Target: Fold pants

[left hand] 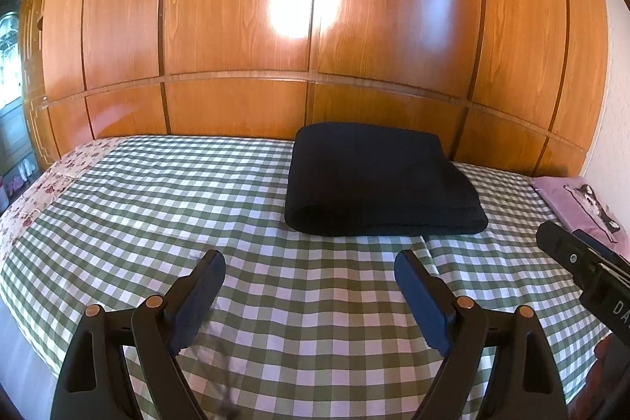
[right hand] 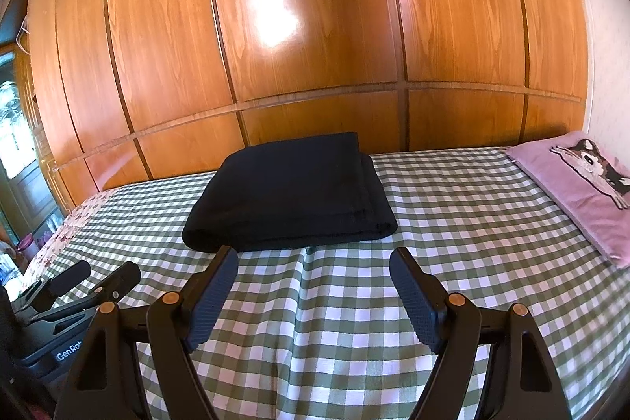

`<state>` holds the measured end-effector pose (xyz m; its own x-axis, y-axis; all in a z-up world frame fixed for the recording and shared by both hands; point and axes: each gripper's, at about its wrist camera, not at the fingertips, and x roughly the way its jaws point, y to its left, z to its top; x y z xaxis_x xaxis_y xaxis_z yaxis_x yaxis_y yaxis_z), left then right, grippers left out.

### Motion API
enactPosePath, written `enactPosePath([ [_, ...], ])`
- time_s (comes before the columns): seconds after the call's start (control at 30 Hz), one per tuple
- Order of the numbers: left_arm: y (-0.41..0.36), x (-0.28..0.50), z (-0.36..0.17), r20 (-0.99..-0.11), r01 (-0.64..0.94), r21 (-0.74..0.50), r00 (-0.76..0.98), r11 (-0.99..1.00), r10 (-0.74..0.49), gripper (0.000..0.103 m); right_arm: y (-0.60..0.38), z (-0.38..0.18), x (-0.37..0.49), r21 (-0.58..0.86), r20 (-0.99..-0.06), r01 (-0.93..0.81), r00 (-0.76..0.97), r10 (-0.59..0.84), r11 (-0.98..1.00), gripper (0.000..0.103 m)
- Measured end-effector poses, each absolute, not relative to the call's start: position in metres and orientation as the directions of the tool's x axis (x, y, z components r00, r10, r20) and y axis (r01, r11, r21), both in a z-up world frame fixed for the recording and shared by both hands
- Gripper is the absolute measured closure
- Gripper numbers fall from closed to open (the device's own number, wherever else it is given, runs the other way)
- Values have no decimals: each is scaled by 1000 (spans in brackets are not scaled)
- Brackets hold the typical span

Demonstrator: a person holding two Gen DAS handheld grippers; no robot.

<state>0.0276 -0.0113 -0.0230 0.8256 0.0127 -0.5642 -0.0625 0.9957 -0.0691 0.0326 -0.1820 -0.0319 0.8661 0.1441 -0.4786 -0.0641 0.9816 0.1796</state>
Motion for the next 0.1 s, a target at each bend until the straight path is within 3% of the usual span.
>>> enactPosePath([
  [0.1, -11, 32, -29, -588, -59, -70, 809, 996, 6, 14, -182, -37, 36, 182, -495, -62, 857, 146, 981, 23],
])
